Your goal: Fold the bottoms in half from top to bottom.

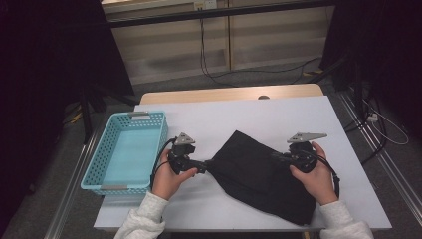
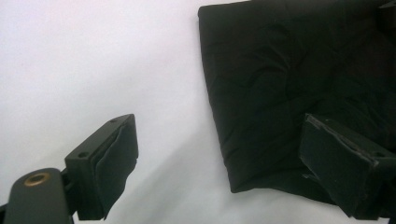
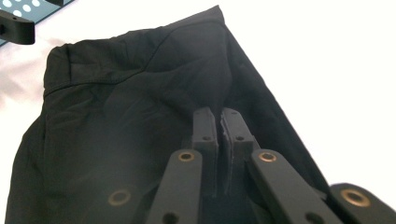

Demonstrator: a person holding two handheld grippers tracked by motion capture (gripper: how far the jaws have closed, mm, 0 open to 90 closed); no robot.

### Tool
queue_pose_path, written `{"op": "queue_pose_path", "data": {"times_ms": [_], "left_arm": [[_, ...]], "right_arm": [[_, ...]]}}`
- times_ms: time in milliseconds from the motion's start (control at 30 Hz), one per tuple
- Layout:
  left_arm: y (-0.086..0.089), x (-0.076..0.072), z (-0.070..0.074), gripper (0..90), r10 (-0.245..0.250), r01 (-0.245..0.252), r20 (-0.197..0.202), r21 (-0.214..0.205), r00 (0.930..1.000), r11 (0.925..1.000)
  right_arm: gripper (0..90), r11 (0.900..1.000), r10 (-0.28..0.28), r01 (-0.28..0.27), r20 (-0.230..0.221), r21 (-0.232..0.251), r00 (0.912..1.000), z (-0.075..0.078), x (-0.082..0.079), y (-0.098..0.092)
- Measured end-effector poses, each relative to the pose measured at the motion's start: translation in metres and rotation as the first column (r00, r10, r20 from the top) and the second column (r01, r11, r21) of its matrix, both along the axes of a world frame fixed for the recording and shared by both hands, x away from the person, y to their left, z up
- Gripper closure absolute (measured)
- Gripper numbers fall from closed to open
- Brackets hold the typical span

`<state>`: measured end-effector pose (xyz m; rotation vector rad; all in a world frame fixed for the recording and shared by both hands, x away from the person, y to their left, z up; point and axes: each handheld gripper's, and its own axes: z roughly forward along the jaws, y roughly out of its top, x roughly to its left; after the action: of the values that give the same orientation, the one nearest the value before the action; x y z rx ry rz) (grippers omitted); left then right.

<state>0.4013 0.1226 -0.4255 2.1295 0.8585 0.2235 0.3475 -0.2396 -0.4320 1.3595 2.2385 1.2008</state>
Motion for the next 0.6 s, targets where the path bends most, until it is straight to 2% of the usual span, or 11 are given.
{"op": "queue_pose_path", "data": {"times_ms": [133, 233, 267, 400, 600], "left_arm": [[-0.001, 0.0, 0.001, 12.2, -0.002, 0.002, -0.004, -0.01, 1.0, 1.0], [-0.001, 0.0, 0.001, 12.1, -0.003, 0.003, -0.001, 0.0, 1.0, 1.0], [-0.001, 0.001, 0.001, 12.1, -0.004, 0.004, 0.002, 0.003, 1.0, 1.0], [-0.003, 0.0, 0.002, 12.1, -0.002, 0.002, 0.001, 0.001, 1.0, 1.0], [0.0, 0.0, 0.007, 12.1, -0.005, 0.005, 0.012, -0.008, 0.9999, 1.0]], "right_arm": [[86.5, 0.9998, -0.017, 0.017, 0.004, 0.008, 0.9998, 0.0, -0.002, -0.005], [86.6, 0.999, -0.017, 0.017, 0.002, -0.04, 0.9999, -0.005, -0.009, -0.005], [86.7, 0.9983, -0.033, 0.033, 0.001, -0.049, 0.9995, -0.006, -0.012, -0.005], [86.8, 0.9983, -0.049, 0.05, 0.013, -0.029, 0.9987, -0.006, -0.022, -0.007], [86.8, 0.998, -0.053, 0.054, 0.028, -0.034, 0.9982, -0.006, -0.027, -0.018]]}}
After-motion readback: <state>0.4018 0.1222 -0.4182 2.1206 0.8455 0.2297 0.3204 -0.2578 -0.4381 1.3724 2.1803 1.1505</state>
